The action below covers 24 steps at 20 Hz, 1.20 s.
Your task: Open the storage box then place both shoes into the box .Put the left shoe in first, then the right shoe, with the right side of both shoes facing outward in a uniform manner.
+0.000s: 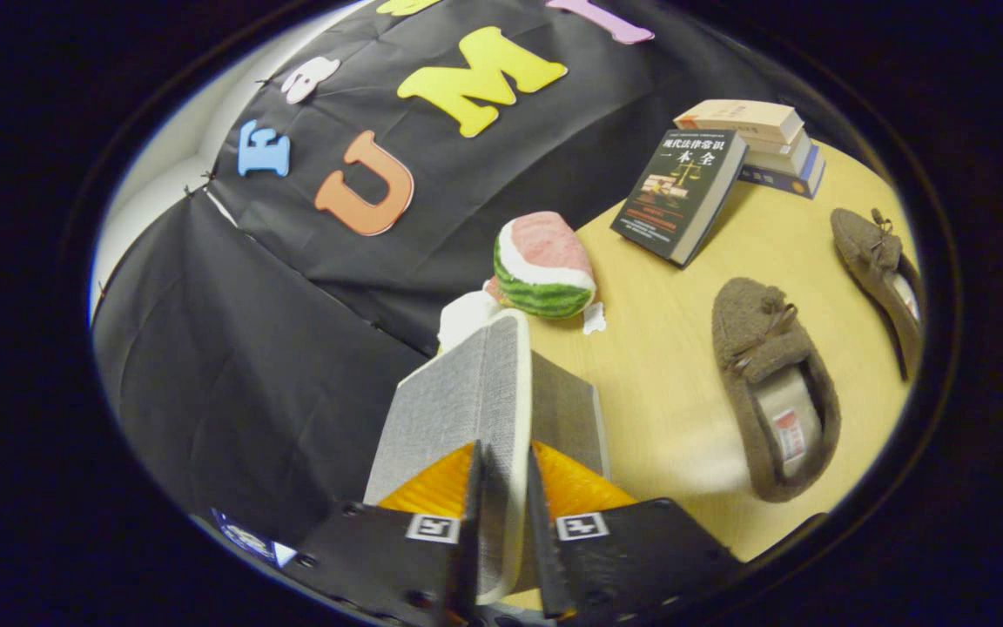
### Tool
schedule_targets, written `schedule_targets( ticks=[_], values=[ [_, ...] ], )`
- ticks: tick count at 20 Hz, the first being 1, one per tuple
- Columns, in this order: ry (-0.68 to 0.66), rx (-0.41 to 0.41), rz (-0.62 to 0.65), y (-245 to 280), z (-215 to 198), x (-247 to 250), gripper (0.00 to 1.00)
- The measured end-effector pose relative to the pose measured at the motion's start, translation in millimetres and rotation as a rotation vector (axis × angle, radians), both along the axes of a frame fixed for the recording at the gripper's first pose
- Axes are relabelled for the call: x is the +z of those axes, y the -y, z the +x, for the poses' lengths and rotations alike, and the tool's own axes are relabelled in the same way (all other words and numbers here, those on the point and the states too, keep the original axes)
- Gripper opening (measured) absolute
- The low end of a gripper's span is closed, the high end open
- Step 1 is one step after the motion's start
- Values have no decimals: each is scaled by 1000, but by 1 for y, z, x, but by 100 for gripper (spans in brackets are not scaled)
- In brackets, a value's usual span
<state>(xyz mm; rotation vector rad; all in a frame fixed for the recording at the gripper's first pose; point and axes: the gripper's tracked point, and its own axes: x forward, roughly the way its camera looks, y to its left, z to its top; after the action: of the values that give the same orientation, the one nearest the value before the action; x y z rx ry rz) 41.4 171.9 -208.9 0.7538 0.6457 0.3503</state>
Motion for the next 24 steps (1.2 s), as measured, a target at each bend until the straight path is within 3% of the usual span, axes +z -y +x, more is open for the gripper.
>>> schedule_targets(
  ticks=[4, 9, 17, 23, 24],
  values=[
    [8, 24, -31, -5, -5, 19, 0],
    [123, 73, -38, -25, -3, 95, 0],
    [345, 265, -240, -129, -7, 180, 1],
    [428, 440, -303, -225, -15, 182, 25],
    [443, 452, -321, -231, -15, 184, 37]
  ],
)
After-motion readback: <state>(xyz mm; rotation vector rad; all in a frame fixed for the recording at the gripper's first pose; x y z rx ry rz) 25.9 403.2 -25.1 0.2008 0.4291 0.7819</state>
